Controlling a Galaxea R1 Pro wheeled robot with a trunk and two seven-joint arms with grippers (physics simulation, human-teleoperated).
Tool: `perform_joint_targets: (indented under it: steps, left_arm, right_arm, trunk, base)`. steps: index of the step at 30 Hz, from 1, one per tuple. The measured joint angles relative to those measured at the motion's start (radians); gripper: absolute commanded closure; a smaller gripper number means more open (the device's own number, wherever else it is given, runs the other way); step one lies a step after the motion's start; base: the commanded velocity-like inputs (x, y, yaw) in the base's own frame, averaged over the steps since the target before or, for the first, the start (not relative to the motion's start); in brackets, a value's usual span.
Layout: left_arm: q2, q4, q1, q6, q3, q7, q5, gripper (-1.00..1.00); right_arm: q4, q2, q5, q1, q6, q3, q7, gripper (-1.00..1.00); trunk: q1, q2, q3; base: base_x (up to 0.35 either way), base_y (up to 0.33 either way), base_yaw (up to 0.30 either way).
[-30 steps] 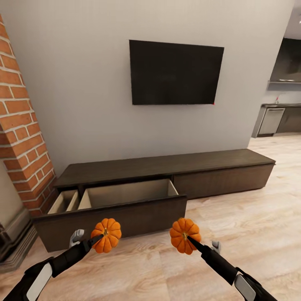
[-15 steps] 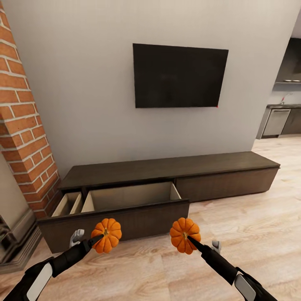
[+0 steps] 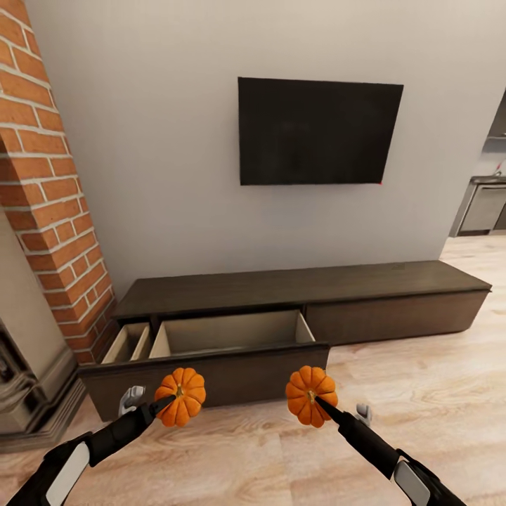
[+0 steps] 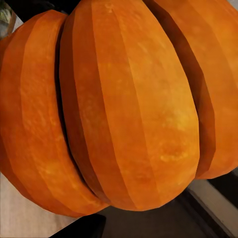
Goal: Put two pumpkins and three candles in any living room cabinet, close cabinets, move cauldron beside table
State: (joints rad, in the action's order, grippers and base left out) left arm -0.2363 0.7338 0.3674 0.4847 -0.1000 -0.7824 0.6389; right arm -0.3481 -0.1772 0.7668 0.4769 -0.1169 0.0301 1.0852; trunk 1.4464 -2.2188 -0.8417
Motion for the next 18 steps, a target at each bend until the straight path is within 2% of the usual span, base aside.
perform_joint_targets:
  steps: [4, 8, 18]
  left_arm:
    - [-0.001, 0.003, 0.000, -0.001, 0.002, -0.006, 0.003, 1.00]
    - [-0.001, 0.007, 0.000, 0.000, 0.002, -0.008, 0.006, 1.00]
    - [-0.001, 0.008, 0.000, -0.001, 0.010, -0.008, 0.000, 1.00]
  right_arm:
    - [0.000, 0.000, -0.001, 0.000, 0.000, 0.000, 0.000, 1.00]
    - [0.001, 0.000, -0.001, 0.000, 0.000, 0.000, 0.000, 1.00]
    - [0.026, 0.000, 0.000, 0.000, 0.034, 0.000, 0.001, 1.00]
  trunk:
    - [-0.004, 0.007, 0.003]
    - [-0.004, 0.007, 0.003]
    - [-0.004, 0.007, 0.003]
  base:
    - [0.000, 0.000, 0.267]
    - [0.053, 0.000, 0.079]
    - [0.293, -0.052, 0.004]
